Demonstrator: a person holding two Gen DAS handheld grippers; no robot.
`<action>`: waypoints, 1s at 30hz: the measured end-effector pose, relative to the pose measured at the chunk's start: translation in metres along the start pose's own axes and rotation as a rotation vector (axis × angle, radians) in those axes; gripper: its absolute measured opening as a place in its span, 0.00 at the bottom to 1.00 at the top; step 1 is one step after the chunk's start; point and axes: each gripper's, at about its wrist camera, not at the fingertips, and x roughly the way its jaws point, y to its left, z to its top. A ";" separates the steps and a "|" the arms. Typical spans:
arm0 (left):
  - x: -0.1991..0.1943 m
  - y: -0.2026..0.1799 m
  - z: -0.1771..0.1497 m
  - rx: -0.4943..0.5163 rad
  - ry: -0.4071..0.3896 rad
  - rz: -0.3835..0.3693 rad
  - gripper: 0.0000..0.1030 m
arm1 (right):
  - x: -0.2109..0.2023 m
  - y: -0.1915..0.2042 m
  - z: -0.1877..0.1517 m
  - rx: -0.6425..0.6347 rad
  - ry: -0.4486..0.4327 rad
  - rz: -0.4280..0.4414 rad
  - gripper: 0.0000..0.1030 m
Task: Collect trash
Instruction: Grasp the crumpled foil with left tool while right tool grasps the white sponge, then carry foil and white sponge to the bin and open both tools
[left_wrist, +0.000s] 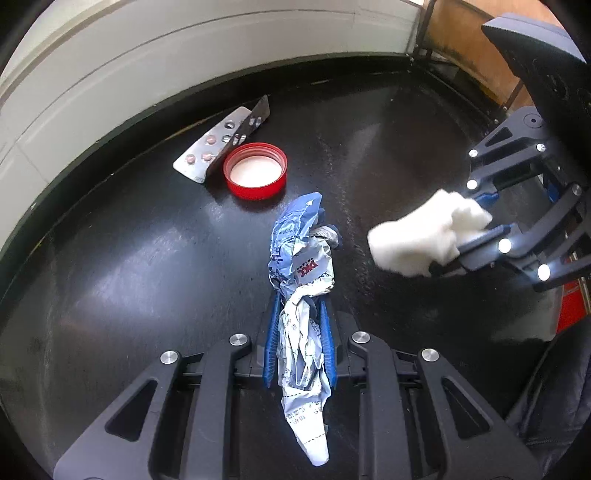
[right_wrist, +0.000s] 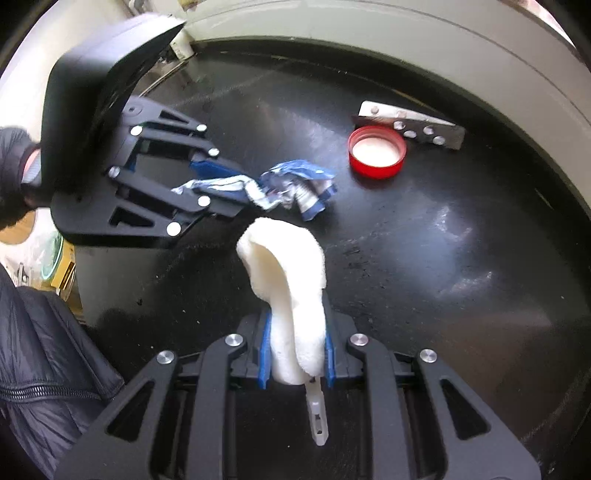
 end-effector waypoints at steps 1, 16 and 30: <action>-0.002 -0.001 -0.001 -0.008 -0.005 0.005 0.19 | -0.004 0.002 0.000 0.002 -0.006 -0.002 0.21; -0.136 0.002 -0.099 -0.370 -0.104 0.195 0.19 | -0.064 0.094 0.023 -0.085 -0.128 -0.023 0.21; -0.272 -0.007 -0.338 -0.906 -0.117 0.555 0.19 | -0.004 0.344 0.080 -0.464 -0.054 0.236 0.21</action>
